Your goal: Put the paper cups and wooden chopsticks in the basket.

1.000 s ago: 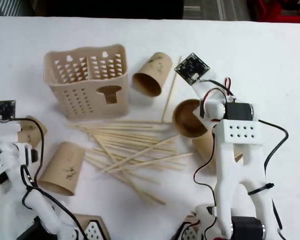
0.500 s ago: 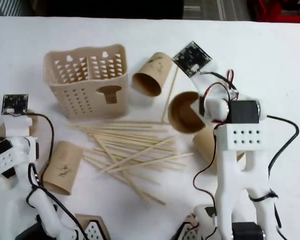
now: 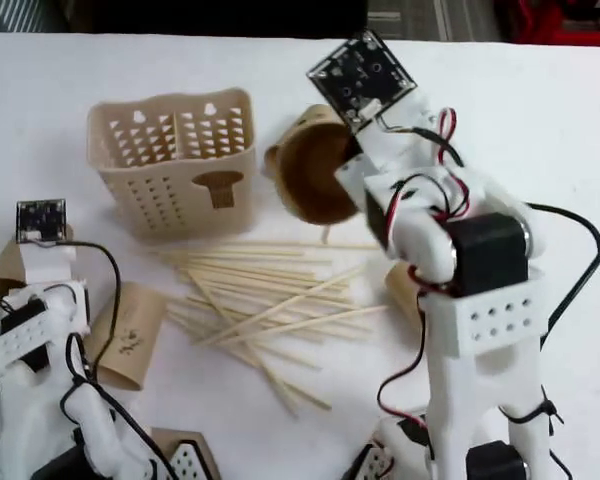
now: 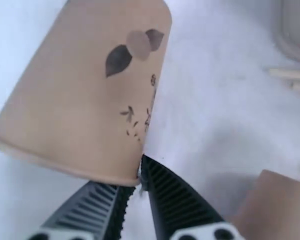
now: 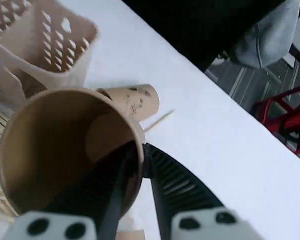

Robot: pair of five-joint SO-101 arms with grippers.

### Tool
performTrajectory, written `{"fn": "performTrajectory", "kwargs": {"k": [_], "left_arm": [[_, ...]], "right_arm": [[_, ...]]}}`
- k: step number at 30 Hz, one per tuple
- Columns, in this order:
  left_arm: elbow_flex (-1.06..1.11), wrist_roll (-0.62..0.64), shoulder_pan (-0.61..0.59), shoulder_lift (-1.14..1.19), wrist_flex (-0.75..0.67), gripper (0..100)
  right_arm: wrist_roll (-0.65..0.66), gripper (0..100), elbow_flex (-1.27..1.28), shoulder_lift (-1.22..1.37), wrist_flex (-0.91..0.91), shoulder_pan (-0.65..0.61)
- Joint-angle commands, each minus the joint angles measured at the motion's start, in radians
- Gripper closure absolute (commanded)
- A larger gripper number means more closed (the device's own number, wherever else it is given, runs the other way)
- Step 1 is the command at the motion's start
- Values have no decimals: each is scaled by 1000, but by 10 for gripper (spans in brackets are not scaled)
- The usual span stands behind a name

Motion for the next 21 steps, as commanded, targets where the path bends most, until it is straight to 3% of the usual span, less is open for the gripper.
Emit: {"fn": "performTrajectory", "kwargs": {"k": [1, 8, 18, 21], "left_arm": [[0, 8, 16, 1, -21, 978], [3, 8, 16, 1, -21, 978], [5, 8, 16, 1, -21, 978], [5, 8, 16, 1, -21, 978]], "right_arm": [[-64, 981, -97, -24, -44, -85], [-112, 981, -152, 56, -209, -197], [-115, 981, -414, 361, -249, -272], [-173, 981, -509, 464, -249, -265]]}}
